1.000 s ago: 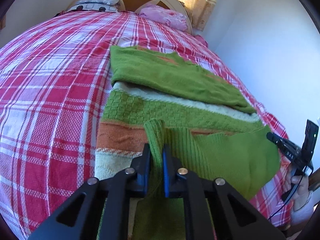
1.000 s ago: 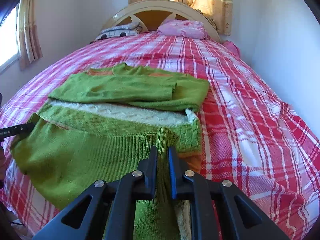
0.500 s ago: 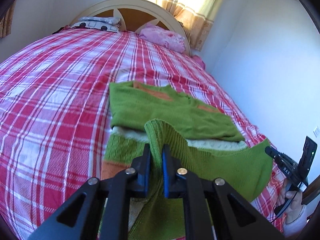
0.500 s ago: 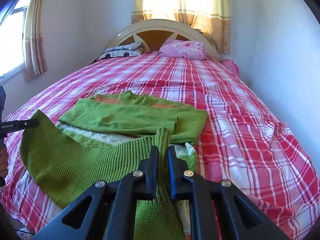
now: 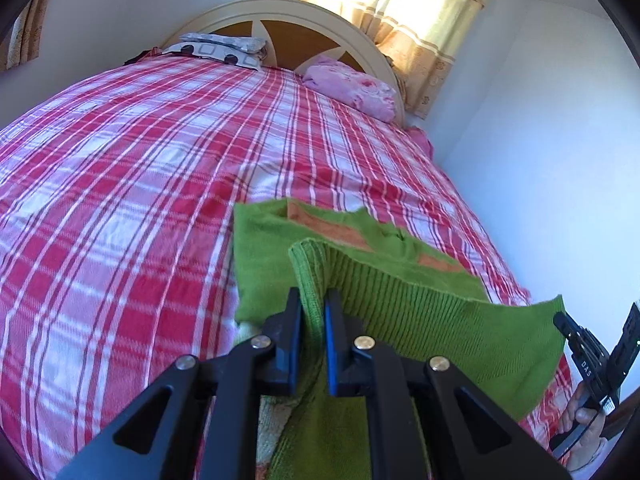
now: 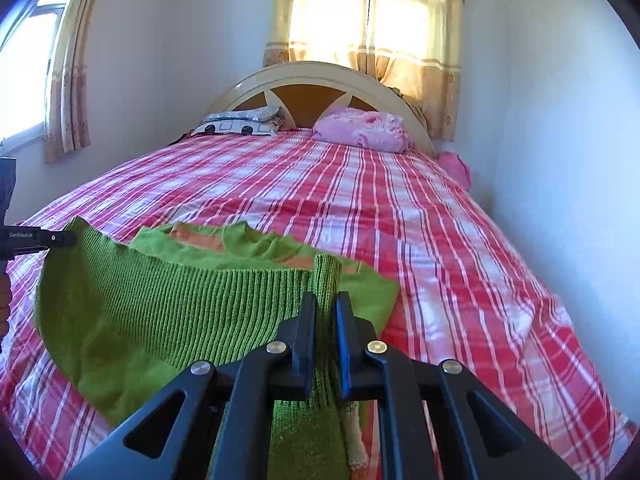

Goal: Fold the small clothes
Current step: 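Carry the hem over the collar with both grippers and release it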

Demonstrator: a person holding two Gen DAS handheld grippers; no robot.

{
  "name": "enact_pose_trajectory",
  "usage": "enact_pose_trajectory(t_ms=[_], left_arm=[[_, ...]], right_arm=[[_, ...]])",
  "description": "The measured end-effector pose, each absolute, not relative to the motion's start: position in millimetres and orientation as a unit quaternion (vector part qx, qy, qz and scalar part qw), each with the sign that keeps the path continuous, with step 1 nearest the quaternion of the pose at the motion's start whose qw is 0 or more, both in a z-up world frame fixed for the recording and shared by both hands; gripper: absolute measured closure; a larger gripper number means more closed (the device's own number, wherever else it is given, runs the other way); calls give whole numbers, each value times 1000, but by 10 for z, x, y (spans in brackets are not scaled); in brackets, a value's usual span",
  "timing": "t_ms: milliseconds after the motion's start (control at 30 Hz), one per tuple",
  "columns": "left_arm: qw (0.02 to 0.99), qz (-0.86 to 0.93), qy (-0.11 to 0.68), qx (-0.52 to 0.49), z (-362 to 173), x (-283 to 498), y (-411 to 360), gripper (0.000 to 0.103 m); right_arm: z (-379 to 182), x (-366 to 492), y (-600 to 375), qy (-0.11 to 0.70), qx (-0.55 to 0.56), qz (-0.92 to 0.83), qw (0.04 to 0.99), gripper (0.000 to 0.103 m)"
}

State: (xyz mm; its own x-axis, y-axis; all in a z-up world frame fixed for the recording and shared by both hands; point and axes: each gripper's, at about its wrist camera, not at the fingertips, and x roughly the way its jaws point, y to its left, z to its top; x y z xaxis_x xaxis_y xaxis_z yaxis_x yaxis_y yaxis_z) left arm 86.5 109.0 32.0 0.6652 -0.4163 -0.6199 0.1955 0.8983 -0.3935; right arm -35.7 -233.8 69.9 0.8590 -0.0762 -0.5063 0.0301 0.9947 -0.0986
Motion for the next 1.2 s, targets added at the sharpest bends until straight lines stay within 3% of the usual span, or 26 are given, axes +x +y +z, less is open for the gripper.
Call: enact_pose_trajectory(t_ms=[400,800,1033,1100,1200], left_arm=[[904,-150,369,-157,363,1948,938,92],[886,-91,433,-136,-558,2575,724,92],[889,-74,437,-115,-546,2629,673,84],[886,-79,442,-114,-522,2626,677,81],[887,-78,444,-97,-364,2481,724,72]], right_arm=[[772,865,-2482,259,-77,-58,961,95],[-131,1700,-2790,339,-38,-85,936,95],[-417,1981,-2884,423,-20,-84,902,90],[-371,1954,-2944,420,-4,-94,903,81],[-51,1602,-3102,345,30,-163,924,81]])
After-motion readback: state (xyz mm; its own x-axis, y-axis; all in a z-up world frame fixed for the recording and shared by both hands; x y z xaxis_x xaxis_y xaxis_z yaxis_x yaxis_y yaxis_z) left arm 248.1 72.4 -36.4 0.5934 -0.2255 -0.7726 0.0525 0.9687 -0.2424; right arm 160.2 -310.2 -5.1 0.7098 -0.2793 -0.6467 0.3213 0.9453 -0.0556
